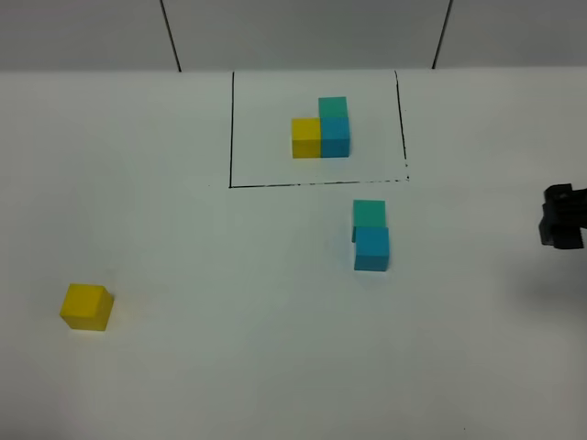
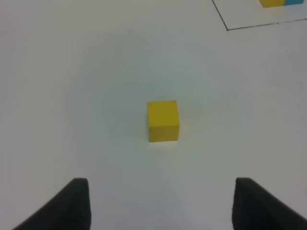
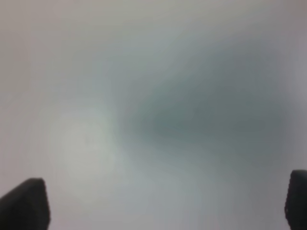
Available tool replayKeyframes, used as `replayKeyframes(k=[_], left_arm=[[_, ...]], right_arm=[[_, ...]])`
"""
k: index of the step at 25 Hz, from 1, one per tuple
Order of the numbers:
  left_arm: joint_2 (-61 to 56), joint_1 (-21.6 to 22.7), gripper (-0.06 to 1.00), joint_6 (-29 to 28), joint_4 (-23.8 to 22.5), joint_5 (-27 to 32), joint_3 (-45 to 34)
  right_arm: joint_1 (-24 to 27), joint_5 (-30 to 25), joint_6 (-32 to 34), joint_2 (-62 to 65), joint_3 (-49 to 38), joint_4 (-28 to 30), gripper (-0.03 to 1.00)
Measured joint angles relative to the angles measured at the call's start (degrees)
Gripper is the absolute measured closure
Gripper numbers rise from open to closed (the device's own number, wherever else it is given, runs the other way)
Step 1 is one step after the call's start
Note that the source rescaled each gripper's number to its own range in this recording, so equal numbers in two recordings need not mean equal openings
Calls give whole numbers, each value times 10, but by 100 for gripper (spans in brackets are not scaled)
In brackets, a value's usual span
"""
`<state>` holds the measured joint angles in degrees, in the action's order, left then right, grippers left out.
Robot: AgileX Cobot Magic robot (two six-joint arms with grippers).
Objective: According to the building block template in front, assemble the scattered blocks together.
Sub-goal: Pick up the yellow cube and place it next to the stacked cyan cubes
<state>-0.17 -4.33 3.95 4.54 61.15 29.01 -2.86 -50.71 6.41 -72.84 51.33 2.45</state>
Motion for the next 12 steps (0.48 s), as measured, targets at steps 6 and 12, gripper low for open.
replayKeyframes(k=[6,12], left_arm=[[0,0,55,1,0,0,0],[0,0,55,1,0,0,0]], right_arm=[[23,-57,-39,99,-16,-31,-3],[22,-107,-45,303,-92,-33,-3]])
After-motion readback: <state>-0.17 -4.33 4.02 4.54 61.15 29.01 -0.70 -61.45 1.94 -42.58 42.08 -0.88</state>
